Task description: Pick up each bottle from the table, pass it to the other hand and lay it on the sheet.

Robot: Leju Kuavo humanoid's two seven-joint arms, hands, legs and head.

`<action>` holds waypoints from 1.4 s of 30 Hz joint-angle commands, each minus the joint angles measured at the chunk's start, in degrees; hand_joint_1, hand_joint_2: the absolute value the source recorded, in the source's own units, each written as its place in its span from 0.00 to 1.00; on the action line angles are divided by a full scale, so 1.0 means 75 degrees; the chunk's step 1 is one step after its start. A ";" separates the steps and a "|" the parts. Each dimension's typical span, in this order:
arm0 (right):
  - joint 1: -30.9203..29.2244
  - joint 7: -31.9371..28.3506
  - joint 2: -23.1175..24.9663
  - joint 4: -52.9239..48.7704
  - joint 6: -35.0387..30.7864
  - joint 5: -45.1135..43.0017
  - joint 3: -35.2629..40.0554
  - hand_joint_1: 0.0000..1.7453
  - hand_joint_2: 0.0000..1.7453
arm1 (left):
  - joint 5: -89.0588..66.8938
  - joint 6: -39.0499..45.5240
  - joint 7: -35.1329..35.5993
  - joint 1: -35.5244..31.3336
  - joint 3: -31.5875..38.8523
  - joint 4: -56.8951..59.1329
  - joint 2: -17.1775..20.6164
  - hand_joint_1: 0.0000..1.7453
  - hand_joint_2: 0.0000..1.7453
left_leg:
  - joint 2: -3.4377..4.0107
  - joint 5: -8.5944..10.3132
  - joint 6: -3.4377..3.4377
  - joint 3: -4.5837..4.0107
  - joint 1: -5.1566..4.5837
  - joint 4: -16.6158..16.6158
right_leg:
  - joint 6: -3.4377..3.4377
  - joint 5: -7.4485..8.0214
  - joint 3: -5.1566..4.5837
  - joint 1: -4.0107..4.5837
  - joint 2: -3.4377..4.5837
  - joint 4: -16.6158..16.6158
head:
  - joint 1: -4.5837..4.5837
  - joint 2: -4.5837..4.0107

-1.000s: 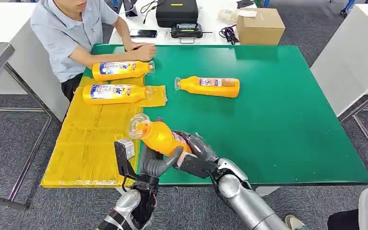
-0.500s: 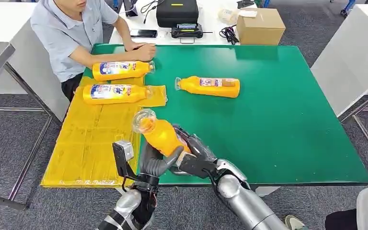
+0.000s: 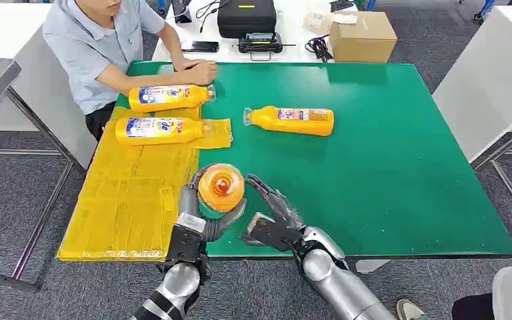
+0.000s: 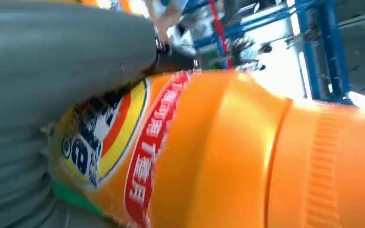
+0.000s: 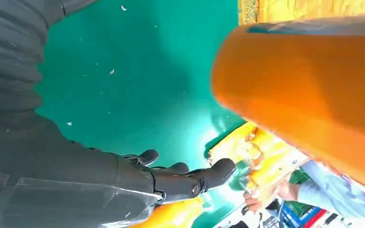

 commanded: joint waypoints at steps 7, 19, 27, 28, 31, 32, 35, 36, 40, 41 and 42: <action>-0.0228 -0.0264 0.0304 0.0814 -0.0063 0.0048 -0.0697 0.00 1.00 | -0.8692 0.0036 0.1515 -0.0342 0.4501 -0.0080 -0.0428 1.00 1.00 | 0.0017 -0.0007 -0.0016 0.0018 0.0012 0.0002 | -0.0019 -0.0004 0.0013 0.0013 0.0010 0.0000 | 0.0003 0.0000; -0.0328 -0.0243 0.0431 0.1036 0.0111 0.0035 -0.0888 0.00 1.00 | -0.9952 0.0036 0.4447 -0.1474 0.2880 0.2439 0.1041 1.00 1.00 | 0.0000 0.0000 -0.0014 0.0025 0.0012 -0.0006 | -0.0017 -0.0005 0.0025 0.0011 -0.0002 -0.0002 | 0.0006 0.0000; -0.0304 -0.0295 0.0412 0.0987 0.0096 0.0010 -0.0943 0.00 1.00 | -0.9470 0.0036 0.4424 -0.1999 0.2723 0.4025 0.1008 0.93 1.00 | 0.0002 0.0001 -0.0013 0.0022 0.0013 -0.0005 | -0.0016 -0.0003 0.0021 0.0013 -0.0002 -0.0003 | 0.0000 0.0000; -0.0284 -0.0293 0.0408 0.0961 0.0098 0.0015 -0.0953 0.00 1.00 | -0.9269 0.0036 0.4279 -0.2056 0.2752 0.4199 0.0966 0.95 1.00 | 0.0001 0.0001 -0.0011 0.0021 0.0008 -0.0005 | -0.0013 -0.0005 0.0018 0.0008 -0.0003 -0.0001 | 0.0003 0.0000; -0.0219 -0.0239 0.0368 0.0881 0.0109 0.0117 -0.0959 0.00 1.00 | -0.8625 -0.0265 0.3924 -0.2236 0.2749 0.4825 0.0801 0.99 1.00 | -0.0006 0.0000 -0.0012 0.0025 0.0011 -0.0004 | -0.0015 -0.0008 0.0025 0.0011 -0.0011 0.0000 | 0.0003 0.0000; -0.0207 -0.0238 0.0380 0.0883 0.0115 0.0122 -0.0977 0.00 1.00 | -0.8712 -0.0250 0.3980 -0.2254 0.2614 0.4874 0.0827 0.95 1.00 | -0.0007 0.0002 -0.0010 0.0016 0.0010 -0.0004 | -0.0012 -0.0005 0.0017 0.0010 -0.0011 -0.0001 | 0.0006 0.0000; -0.0234 -0.0231 0.0402 0.0940 0.0143 0.0169 -0.0964 0.00 1.00 | -0.8698 -0.0174 0.4040 -0.2265 0.2475 0.4934 0.0872 0.86 1.00 | -0.0002 0.0002 -0.0009 0.0016 0.0007 -0.0004 | -0.0013 -0.0005 0.0014 0.0007 -0.0006 0.0001 | 0.0003 0.0000; -0.0255 -0.0230 0.0405 0.0966 0.0150 0.0191 -0.0951 0.00 1.00 | -0.8667 -0.0141 0.4040 -0.2256 0.2454 0.4936 0.0885 0.19 1.00 | 0.0005 -0.0007 -0.0018 0.0034 0.0017 0.0000 | -0.0022 -0.0010 0.0034 0.0018 -0.0002 -0.0002 | 0.0003 0.0000; -0.0283 -0.0230 0.0397 0.0968 0.0161 0.0199 -0.0977 0.00 1.00 | -0.8782 -0.0346 0.4218 -0.2304 0.2281 0.5070 0.0947 0.07 1.00 | 0.0008 -0.0002 -0.0015 0.0027 0.0012 -0.0003 | -0.0019 -0.0005 0.0023 0.0013 0.0004 0.0001 | 0.0003 0.0000; -0.0283 -0.0230 0.0397 0.0968 0.0161 0.0199 -0.0977 0.00 1.00 | -0.8782 -0.0346 0.4218 -0.2304 0.2281 0.5070 0.0947 0.02 1.00 | 0.0013 -0.0009 -0.0020 0.0034 0.0018 0.0003 | -0.0025 -0.0008 0.0031 0.0020 0.0007 0.0002 | 0.0003 0.0000; -0.0292 -0.0229 0.0391 0.0971 0.0166 0.0206 -0.0979 0.00 1.00 | -0.8808 -0.0353 0.4254 -0.2305 0.2246 0.5084 0.0964 0.00 1.00 | 0.0011 -0.0004 -0.0016 0.0028 0.0014 -0.0002 | -0.0020 -0.0006 0.0023 0.0015 0.0005 0.0001 | 0.0003 0.0000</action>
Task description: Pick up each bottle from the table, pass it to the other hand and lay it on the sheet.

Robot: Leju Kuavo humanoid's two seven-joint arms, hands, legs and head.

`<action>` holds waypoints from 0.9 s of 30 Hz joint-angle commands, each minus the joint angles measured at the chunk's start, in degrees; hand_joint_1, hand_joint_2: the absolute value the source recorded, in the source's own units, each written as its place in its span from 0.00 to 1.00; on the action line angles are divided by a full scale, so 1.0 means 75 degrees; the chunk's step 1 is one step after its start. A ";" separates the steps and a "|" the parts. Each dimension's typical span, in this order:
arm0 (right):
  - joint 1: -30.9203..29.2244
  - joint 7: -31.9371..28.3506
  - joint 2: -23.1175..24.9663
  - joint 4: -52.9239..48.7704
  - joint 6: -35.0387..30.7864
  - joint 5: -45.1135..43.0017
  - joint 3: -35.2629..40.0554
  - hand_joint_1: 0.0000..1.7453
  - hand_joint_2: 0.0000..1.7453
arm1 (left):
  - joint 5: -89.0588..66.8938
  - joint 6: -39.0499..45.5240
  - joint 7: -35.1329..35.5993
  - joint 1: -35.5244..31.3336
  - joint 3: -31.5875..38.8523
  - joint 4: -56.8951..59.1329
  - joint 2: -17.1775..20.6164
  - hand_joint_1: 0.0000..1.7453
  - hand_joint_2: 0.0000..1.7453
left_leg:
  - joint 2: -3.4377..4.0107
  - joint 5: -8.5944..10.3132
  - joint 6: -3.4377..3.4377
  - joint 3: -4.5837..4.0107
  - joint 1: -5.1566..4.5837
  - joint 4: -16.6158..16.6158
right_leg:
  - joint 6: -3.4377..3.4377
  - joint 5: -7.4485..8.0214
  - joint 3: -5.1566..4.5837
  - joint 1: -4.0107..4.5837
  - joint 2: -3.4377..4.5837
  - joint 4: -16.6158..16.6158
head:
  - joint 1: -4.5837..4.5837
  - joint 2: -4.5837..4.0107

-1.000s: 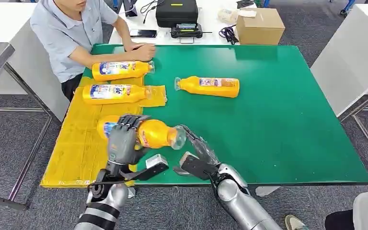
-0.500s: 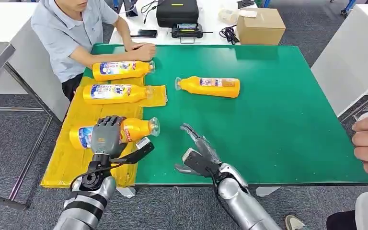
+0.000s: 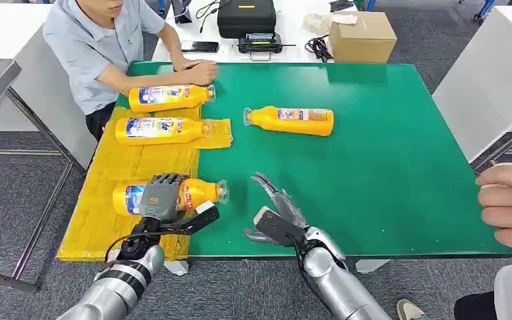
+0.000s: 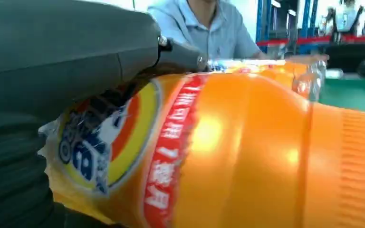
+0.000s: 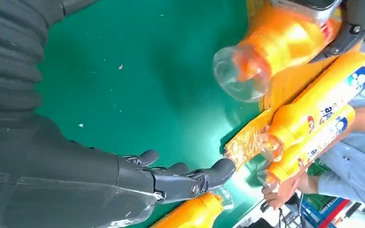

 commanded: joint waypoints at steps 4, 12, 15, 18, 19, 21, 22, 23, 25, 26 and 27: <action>-0.0296 0.0042 0.0011 0.0445 0.0081 0.0043 -0.0134 0.00 1.00 | -0.0156 -0.0457 0.0439 -0.0409 -0.0669 0.1121 0.0256 0.00 1.00 | 0.0010 -0.0005 -0.0012 0.0023 0.0004 -0.0004 | -0.0013 -0.0004 0.0021 0.0004 0.0007 -0.0003 | 0.0000 0.0000; -0.0297 0.0042 0.0006 0.0446 0.0082 0.0046 -0.0134 0.00 1.00 | -0.0147 -0.0470 0.0435 -0.0404 -0.0669 0.1126 0.0254 0.00 1.00 | 0.0012 -0.0002 -0.0010 0.0027 0.0002 -0.0005 | -0.0011 0.0000 0.0024 0.0002 0.0009 -0.0003 | 0.0000 0.0000; -0.0297 0.0042 0.0006 0.0446 0.0082 0.0046 -0.0134 0.00 1.00 | -0.0147 -0.0470 0.0435 -0.0404 -0.0669 0.1126 0.0254 0.00 1.00 | 0.0019 -0.0009 -0.0018 0.0040 0.0009 -0.0001 | -0.0021 -0.0005 0.0037 0.0010 0.0015 -0.0002 | 0.0000 0.0000; -0.0306 0.0042 -0.0008 0.0449 0.0083 0.0062 -0.0138 0.00 1.00 | -0.0124 -0.0557 0.0440 -0.0413 -0.0684 0.1131 0.0242 0.00 1.00 | 0.0018 -0.0007 -0.0017 0.0044 0.0009 -0.0004 | -0.0019 -0.0003 0.0042 0.0010 0.0013 -0.0006 | 0.0000 0.0000; -0.0306 0.0042 -0.0008 0.0449 0.0083 0.0062 -0.0138 0.00 1.00 | -0.0124 -0.0557 0.0440 -0.0413 -0.0684 0.1131 0.0242 0.00 1.00 | 0.0012 -0.0003 -0.0012 0.0036 0.0003 -0.0004 | -0.0013 -0.0001 0.0033 0.0003 0.0009 -0.0003 | 0.0000 0.0000; -0.0312 0.0048 -0.0017 0.0460 0.0075 0.0098 -0.0131 0.00 1.00 | -0.0090 -0.0698 0.0431 -0.0427 -0.0698 0.1143 0.0219 0.00 1.00 | 0.0014 -0.0003 -0.0013 0.0038 0.0006 -0.0004 | -0.0014 -0.0001 0.0036 0.0006 0.0011 -0.0005 | 0.0000 0.0000; -0.0310 0.0048 -0.0014 0.0466 0.0076 0.0099 -0.0136 0.00 1.00 | -0.0083 -0.0710 0.0417 -0.0423 -0.0713 0.1123 0.0210 0.00 1.00 | 0.0017 -0.0008 -0.0017 0.0045 0.0009 -0.0002 | -0.0020 -0.0004 0.0043 0.0009 0.0013 -0.0004 | 0.0000 0.0000; -0.0309 0.0047 -0.0016 0.0477 0.0077 0.0128 -0.0140 0.00 1.00 | -0.0049 -0.0700 0.0413 -0.0386 -0.0744 0.1066 0.0213 0.00 1.00 | 0.0018 -0.0008 -0.0016 0.0044 0.0009 -0.0001 | -0.0019 -0.0003 0.0041 0.0010 0.0014 -0.0003 | 0.0000 0.0000; -0.0301 0.0046 -0.0025 0.0478 0.0076 0.0138 -0.0147 0.00 1.00 | -0.0045 -0.0687 0.0407 -0.0359 -0.0778 0.1042 0.0198 0.00 1.00 | 0.0017 -0.0007 -0.0017 0.0050 0.0007 -0.0004 | -0.0019 -0.0004 0.0049 0.0008 0.0013 -0.0007 | 0.0000 0.0000; -0.0286 0.0045 -0.0023 0.0477 0.0080 0.0148 -0.0171 0.00 1.00 | -0.0004 -0.0667 0.0382 -0.0325 -0.0832 0.0994 0.0192 0.00 1.00 | 0.0010 -0.0002 -0.0010 0.0042 0.0003 -0.0004 | -0.0011 -0.0001 0.0042 0.0004 0.0008 -0.0005 | 0.0000 0.0000; -0.0281 0.0046 -0.0023 0.0479 0.0082 0.0160 -0.0182 0.00 1.00 | 0.0005 -0.0642 0.0374 -0.0309 -0.0885 0.0965 0.0192 0.00 1.00 | 0.0017 -0.0007 -0.0017 0.0056 0.0008 -0.0005 | -0.0019 -0.0004 0.0054 0.0008 0.0013 -0.0007 | 0.0000 0.0000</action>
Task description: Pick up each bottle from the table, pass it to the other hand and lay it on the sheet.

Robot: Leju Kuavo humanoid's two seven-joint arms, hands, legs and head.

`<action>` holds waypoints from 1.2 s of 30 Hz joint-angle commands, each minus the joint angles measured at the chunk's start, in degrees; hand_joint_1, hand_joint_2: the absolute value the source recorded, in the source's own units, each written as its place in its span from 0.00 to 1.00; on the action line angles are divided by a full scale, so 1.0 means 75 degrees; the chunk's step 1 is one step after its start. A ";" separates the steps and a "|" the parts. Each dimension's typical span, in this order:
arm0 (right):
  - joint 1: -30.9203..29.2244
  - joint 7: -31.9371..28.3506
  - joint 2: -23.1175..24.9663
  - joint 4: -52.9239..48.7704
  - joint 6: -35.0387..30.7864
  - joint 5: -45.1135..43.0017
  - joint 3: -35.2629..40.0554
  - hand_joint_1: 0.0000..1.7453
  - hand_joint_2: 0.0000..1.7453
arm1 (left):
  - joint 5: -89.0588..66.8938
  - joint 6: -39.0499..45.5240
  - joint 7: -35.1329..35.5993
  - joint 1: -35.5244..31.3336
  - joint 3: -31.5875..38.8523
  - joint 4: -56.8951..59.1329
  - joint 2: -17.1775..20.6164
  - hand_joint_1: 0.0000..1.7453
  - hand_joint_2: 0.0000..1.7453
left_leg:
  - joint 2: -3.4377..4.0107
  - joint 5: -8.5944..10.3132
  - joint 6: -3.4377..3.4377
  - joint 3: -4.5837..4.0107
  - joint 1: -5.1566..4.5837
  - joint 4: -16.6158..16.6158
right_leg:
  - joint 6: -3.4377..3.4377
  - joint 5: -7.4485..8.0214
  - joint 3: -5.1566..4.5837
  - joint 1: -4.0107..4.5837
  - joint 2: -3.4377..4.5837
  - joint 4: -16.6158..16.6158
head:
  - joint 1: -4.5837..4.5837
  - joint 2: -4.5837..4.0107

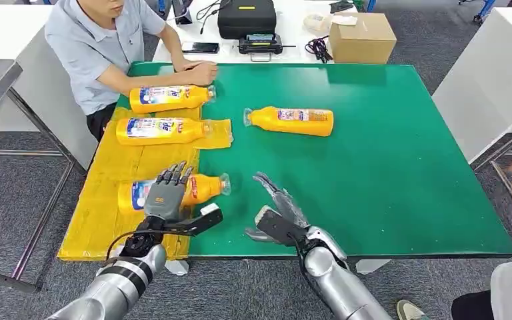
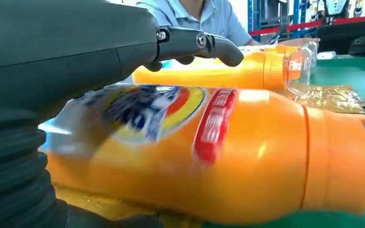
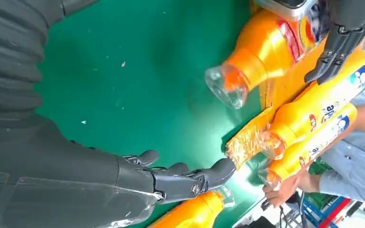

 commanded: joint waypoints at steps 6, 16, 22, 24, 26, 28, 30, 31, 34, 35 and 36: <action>0.0003 -0.0046 -0.0075 0.0226 -0.0226 0.0123 -0.0283 0.00 1.00 | 0.0419 0.0694 -0.0760 0.0749 -0.1012 -0.1404 -0.0003 0.00 1.00 | 0.0011 -0.0016 -0.0017 0.0030 0.0010 -0.0001 | -0.0022 -0.0012 0.0029 0.0012 0.0004 -0.0005 | 0.0000 0.0000; 0.1432 -0.0102 -0.0358 -0.2453 0.0084 -0.0963 -0.1220 0.00 1.00 | 0.2978 0.0697 -0.2728 0.3216 -0.2001 -0.6241 -0.0089 0.00 1.00 | 0.0003 -0.0025 -0.0009 -0.0024 -0.0001 0.0007 | -0.0010 -0.0021 -0.0023 0.0001 -0.0004 0.0002 | 0.0000 0.0000; 0.1595 0.0097 -0.0225 -0.2677 -0.0175 -0.0949 -0.1193 0.00 1.00 | 0.3125 0.0697 -0.3939 0.3585 -0.0903 -0.6635 -0.0839 0.00 1.00 | 0.0015 -0.0029 -0.0017 -0.0041 0.0003 0.0008 | -0.0013 -0.0015 -0.0048 0.0006 0.0006 0.0000 | -0.0003 0.0000; 0.1640 0.0198 -0.0098 -0.2699 -0.0367 -0.1018 -0.1211 0.00 0.00 | 0.3485 0.0697 -0.4472 0.3673 -0.0615 -0.6672 -0.1121 0.00 1.00 | 0.0011 -0.0032 -0.0019 -0.0033 0.0005 0.0008 | -0.0015 -0.0018 -0.0039 0.0008 0.0002 -0.0002 | 0.0000 0.0000; 0.1719 0.0406 0.0003 -0.2754 -0.0479 -0.1215 -0.1208 0.00 0.00 | 0.4391 0.0697 -0.4698 0.3703 -0.0808 -0.6622 -0.1142 0.00 1.00 | 0.0024 -0.0039 -0.0023 -0.0017 0.0009 0.0010 | -0.0021 -0.0023 -0.0025 0.0012 0.0014 -0.0001 | -0.0003 0.0000; 0.1769 0.0497 -0.0015 -0.2777 -0.0804 -0.1017 -0.1186 0.00 1.00 | 0.4763 0.0697 -0.4650 0.3753 -0.0942 -0.6574 -0.1148 0.00 1.00 | 0.0025 -0.0035 -0.0023 -0.0015 0.0008 0.0003 | -0.0020 -0.0021 -0.0025 0.0011 0.0012 -0.0005 | 0.0000 0.0000; 0.1818 0.0515 -0.0074 -0.2842 -0.1624 -0.0245 -0.1096 0.00 1.00 | 0.5438 0.0697 -0.4488 0.3745 -0.1229 -0.6513 -0.1045 0.00 1.00 | 0.0014 -0.0040 -0.0026 -0.0004 0.0010 0.0004 | -0.0024 -0.0029 -0.0010 0.0013 0.0001 -0.0004 | 0.0000 0.0000; 0.1818 0.0515 -0.0074 -0.2842 -0.1624 -0.0245 -0.1096 0.00 1.00 | 0.5438 0.0697 -0.4488 0.3745 -0.1229 -0.6513 -0.1045 0.00 1.00 | 0.0009 -0.0024 -0.0016 -0.0023 0.0004 -0.0004 | -0.0015 -0.0017 -0.0029 0.0006 -0.0001 -0.0010 | -0.0003 0.0000; 0.1818 0.0515 -0.0074 -0.2842 -0.1624 -0.0245 -0.1096 0.00 1.00 | 0.5438 0.0697 -0.4488 0.3745 -0.1229 -0.6513 -0.1045 0.00 1.00 | 0.0012 -0.0031 -0.0019 -0.0014 0.0006 0.0000 | -0.0018 -0.0023 -0.0020 0.0009 0.0000 -0.0008 | -0.0003 0.0000; 0.1818 0.0515 -0.0074 -0.2842 -0.1624 -0.0245 -0.1096 0.00 1.00 | 0.5438 0.0697 -0.4488 0.3745 -0.1229 -0.6513 -0.1045 0.00 1.00 | 0.0015 -0.0037 -0.0022 -0.0001 0.0010 0.0000 | -0.0022 -0.0028 -0.0007 0.0013 0.0002 -0.0010 | -0.0003 0.0000; 0.1818 0.0515 -0.0074 -0.2842 -0.1624 -0.0245 -0.1096 0.00 1.00 | 0.5438 0.0697 -0.4488 0.3745 -0.1229 -0.6513 -0.1045 0.00 1.00 | 0.0016 -0.0026 -0.0015 -0.0022 0.0005 -0.0001 | -0.0014 -0.0017 -0.0029 0.0007 0.0006 -0.0009 | -0.0003 0.0000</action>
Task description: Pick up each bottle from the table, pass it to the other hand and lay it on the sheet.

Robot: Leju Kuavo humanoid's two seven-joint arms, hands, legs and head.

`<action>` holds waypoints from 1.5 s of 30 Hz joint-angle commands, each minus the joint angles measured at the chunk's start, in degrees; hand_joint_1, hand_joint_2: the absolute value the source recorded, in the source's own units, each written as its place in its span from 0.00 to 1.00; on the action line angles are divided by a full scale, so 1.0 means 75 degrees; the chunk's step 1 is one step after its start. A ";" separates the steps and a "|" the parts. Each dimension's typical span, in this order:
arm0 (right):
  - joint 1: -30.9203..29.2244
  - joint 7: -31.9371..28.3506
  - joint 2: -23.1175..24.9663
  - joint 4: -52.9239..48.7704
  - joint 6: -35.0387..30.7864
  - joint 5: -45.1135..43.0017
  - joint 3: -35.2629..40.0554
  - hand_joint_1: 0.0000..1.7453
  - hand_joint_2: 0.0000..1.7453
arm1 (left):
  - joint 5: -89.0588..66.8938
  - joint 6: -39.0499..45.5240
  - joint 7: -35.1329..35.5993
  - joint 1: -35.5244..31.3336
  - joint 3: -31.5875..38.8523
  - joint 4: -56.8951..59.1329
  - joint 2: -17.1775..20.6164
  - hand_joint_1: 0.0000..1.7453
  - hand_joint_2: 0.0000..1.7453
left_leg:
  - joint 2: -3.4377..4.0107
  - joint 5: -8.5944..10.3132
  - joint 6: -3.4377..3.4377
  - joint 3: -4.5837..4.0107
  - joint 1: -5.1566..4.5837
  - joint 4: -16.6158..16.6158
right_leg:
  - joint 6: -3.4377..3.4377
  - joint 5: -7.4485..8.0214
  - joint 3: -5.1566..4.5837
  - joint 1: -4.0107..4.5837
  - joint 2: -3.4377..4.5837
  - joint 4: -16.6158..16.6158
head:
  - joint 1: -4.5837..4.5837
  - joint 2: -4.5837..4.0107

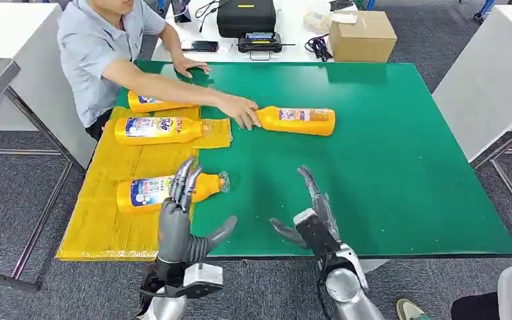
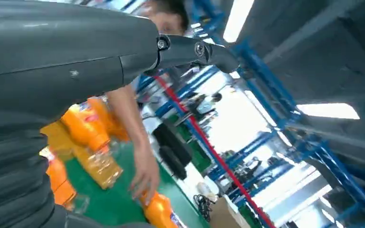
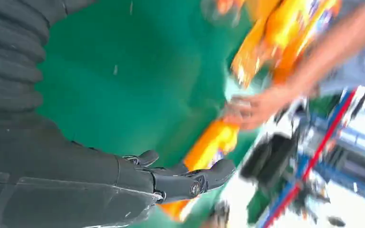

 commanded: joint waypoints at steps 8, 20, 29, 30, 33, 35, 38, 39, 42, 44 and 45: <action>0.0165 0.1344 -0.0993 0.0124 -0.2260 0.4419 -0.0292 0.00 1.00 | 0.1106 -0.0035 0.0629 -0.0069 -0.1182 0.0073 0.0729 0.00 1.00 | -0.0015 -0.0022 -0.0020 0.0071 0.0013 -0.0012 | -0.0026 -0.0024 0.0081 0.0015 -0.0023 -0.0022 | 0.0000 0.0000; 0.0110 0.1878 -0.1113 0.0488 -0.1714 0.5095 -0.0433 0.00 1.00 | 0.0931 -0.0035 0.0943 -0.0042 -0.1364 -0.0166 0.0808 0.00 1.00 | 0.0005 -0.0008 -0.0010 0.0019 0.0001 -0.0006 | -0.0012 -0.0004 0.0019 0.0004 0.0002 -0.0008 | 0.0000 0.0000; 0.0101 0.2575 -0.1652 0.0939 -0.0431 0.4873 -0.0579 0.00 1.00 | 0.0565 -0.0050 0.1327 0.0136 -0.1568 -0.0448 0.0691 0.00 1.00 | -0.0002 -0.0022 -0.0013 0.0045 0.0011 -0.0002 | -0.0017 -0.0018 0.0052 0.0013 -0.0008 -0.0012 | 0.0000 0.0000; 0.0086 0.2627 -0.1724 0.0957 -0.0353 0.4874 -0.0616 0.00 1.00 | 0.0549 -0.0069 0.1359 0.0132 -0.1586 -0.0429 0.0696 0.00 1.00 | -0.0005 -0.0012 -0.0008 0.0026 0.0003 -0.0004 | -0.0010 -0.0010 0.0031 0.0005 -0.0008 -0.0010 | 0.0000 0.0000; -0.0045 0.2728 -0.1895 0.1107 -0.0316 0.5091 -0.0687 0.00 1.00 | 0.0567 -0.0104 0.1351 -0.0006 -0.1699 -0.0243 0.0821 0.00 1.00 | 0.0001 -0.0019 -0.0013 0.0043 0.0002 -0.0005 | -0.0016 -0.0015 0.0047 0.0004 -0.0003 -0.0011 | 0.0000 0.0000; -0.0154 0.2736 -0.1871 0.1168 -0.0429 0.5247 -0.0714 0.00 1.00 | 0.0746 -0.0051 0.1321 -0.0135 -0.1737 -0.0038 0.0923 0.00 1.00 | 0.0002 -0.0016 -0.0014 0.0043 -0.0001 -0.0009 | -0.0019 -0.0011 0.0048 0.0001 -0.0001 -0.0014 | 0.0000 0.0000; -0.0316 0.2917 -0.1877 0.1313 -0.0591 0.5621 -0.0576 0.00 1.00 | 0.0865 -0.0071 0.1251 -0.0193 -0.1829 0.0020 0.0957 0.00 1.00 | 0.0008 -0.0008 -0.0011 0.0026 -0.0005 -0.0009 | -0.0013 -0.0003 0.0026 -0.0003 0.0006 -0.0010 | 0.0000 0.0000; -0.0409 0.2947 -0.1896 0.1374 -0.0657 0.5881 -0.0451 0.00 1.00 | 0.0864 -0.0085 0.1254 -0.0205 -0.1868 -0.0006 0.0965 0.00 1.00 | 0.0019 -0.0017 -0.0019 0.0046 0.0002 -0.0010 | -0.0022 -0.0007 0.0045 0.0004 0.0014 -0.0013 | 0.0000 0.0000; -0.0558 0.2925 -0.1808 0.1476 -0.0783 0.6029 -0.0369 0.00 1.00 | 0.0869 -0.0104 0.1256 -0.0224 -0.1948 -0.0045 0.0992 0.00 1.00 | 0.0017 -0.0015 -0.0015 0.0038 0.0002 -0.0006 | -0.0018 -0.0006 0.0035 0.0005 0.0012 -0.0008 | 0.0000 0.0000; -0.0583 0.2935 -0.1767 0.1477 -0.0757 0.6034 -0.0345 0.00 1.00 | 0.0869 -0.0106 0.1256 -0.0226 -0.1956 -0.0047 0.0982 0.00 1.00 | 0.0019 -0.0013 -0.0014 0.0033 0.0005 -0.0007 | -0.0015 -0.0003 0.0031 0.0008 0.0015 -0.0011 | 0.0000 0.0000; -0.0609 0.2914 -0.1739 0.1450 -0.0777 0.6003 -0.0343 0.00 1.00 | 0.0870 -0.0110 0.1257 -0.0233 -0.1969 -0.0041 0.0988 0.00 1.00 | 0.0014 -0.0009 -0.0011 0.0026 0.0003 -0.0008 | -0.0011 -0.0001 0.0024 0.0006 0.0011 -0.0011 | 0.0000 0.0000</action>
